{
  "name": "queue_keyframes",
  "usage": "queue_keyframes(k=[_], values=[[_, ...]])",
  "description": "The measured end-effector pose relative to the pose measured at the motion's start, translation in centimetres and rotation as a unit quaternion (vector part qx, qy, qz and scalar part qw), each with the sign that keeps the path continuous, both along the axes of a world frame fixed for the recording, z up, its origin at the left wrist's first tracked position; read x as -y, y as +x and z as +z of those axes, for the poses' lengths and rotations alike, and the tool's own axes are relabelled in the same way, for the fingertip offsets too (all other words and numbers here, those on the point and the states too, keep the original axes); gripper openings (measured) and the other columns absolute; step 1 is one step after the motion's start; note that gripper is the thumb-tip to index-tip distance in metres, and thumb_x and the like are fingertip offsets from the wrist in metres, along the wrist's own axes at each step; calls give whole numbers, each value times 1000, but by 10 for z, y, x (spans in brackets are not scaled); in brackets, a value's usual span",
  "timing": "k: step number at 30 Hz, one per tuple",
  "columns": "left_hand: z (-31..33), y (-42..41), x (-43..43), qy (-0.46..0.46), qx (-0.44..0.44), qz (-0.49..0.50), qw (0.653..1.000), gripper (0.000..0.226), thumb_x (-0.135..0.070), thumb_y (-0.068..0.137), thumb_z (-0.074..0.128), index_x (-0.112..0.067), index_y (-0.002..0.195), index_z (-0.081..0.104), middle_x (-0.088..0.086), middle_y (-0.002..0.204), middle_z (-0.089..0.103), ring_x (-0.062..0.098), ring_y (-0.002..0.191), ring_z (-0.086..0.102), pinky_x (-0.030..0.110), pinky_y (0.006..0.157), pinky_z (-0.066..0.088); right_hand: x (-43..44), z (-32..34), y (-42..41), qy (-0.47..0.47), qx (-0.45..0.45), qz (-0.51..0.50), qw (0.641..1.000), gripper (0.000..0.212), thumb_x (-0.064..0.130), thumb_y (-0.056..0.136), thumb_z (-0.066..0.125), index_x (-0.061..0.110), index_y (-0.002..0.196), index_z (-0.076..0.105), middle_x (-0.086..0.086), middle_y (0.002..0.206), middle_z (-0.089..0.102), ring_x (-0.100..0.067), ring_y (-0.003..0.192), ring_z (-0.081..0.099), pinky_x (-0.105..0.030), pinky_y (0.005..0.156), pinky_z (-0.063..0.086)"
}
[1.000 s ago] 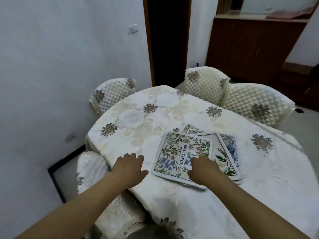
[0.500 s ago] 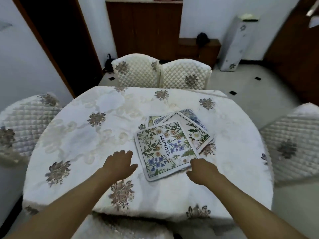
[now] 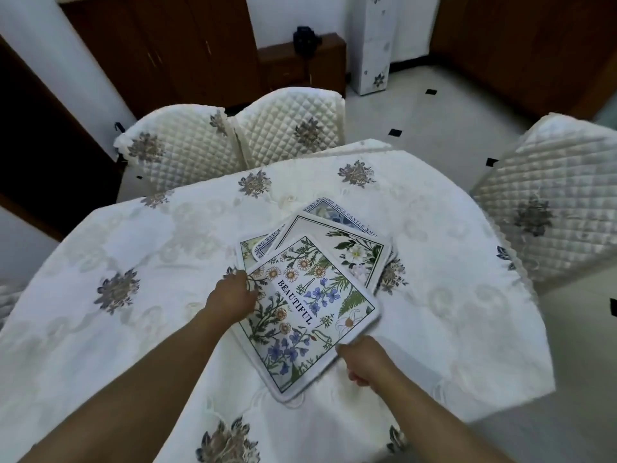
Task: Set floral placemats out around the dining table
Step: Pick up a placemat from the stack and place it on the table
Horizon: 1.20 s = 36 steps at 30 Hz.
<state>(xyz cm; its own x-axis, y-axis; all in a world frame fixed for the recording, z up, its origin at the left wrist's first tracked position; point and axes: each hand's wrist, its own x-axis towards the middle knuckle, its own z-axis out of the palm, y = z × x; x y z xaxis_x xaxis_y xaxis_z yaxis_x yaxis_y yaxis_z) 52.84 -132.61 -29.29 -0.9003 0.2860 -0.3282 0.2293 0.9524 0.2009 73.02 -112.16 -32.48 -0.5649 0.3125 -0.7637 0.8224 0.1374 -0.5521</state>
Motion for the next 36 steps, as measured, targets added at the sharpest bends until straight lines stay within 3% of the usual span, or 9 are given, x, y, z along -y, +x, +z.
queue_keyframes(k=[4,7,15,19,22,26,28,31,36], values=[[-29,-33,-14,-1,21,37,999,27,-24,93,47,-6,113,50,21,111,59,38,101,56,44,85,50,10,-28,-5,-110,-6,-150,983,21,24,93,59,6,82,59,-12,62,59,-21,46,51,-25,47,36],[-42,-49,-18,-12,16,44,999,27,-27,97,45,-4,108,53,21,111,59,38,100,58,47,87,51,15,-39,-5,-127,-10,-198,972,17,18,94,57,6,81,59,-12,61,59,-18,43,47,-23,44,30],[-51,-62,-8,15,26,84,996,32,-35,91,56,-9,110,56,16,112,59,38,104,57,46,91,48,29,-45,-2,-80,-34,-211,973,19,17,95,56,9,78,60,-6,59,60,-16,41,45,-21,42,29],[-53,-69,8,54,52,53,996,19,-32,93,57,-15,98,60,13,106,65,34,101,59,44,92,48,37,-34,4,-26,-55,-225,973,13,14,91,54,10,80,59,-7,63,58,-17,48,46,-22,46,30],[-36,-56,33,106,60,-1,993,9,-25,91,60,-18,86,63,8,94,69,30,91,61,42,85,51,56,-13,14,49,-71,-215,973,15,16,91,55,7,82,65,-13,74,67,-23,62,56,-25,55,38],[19,-31,116,122,31,-41,991,9,-23,92,56,-17,87,60,3,85,64,28,85,59,39,76,48,112,40,17,119,-100,-209,966,19,17,89,58,6,76,66,-14,74,69,-24,65,62,-28,58,43],[45,-29,166,137,14,-38,990,9,-22,92,55,-17,84,58,1,81,60,28,84,57,38,73,46,144,64,13,123,-128,-206,962,22,15,87,58,9,66,61,-10,62,62,-21,53,54,-25,52,36],[81,-34,245,172,-1,-12,985,17,-21,91,57,-20,75,52,1,73,59,26,76,57,32,60,37,203,95,-3,115,-147,-177,966,19,11,83,55,13,64,52,-11,59,51,-20,51,42,-29,58,30],[129,-54,340,169,-37,29,985,14,-24,91,58,-23,78,54,2,82,61,26,83,55,34,68,40,280,120,-41,90,-183,-119,972,24,8,84,54,11,61,46,-4,48,40,-16,44,34,-25,53,28]])
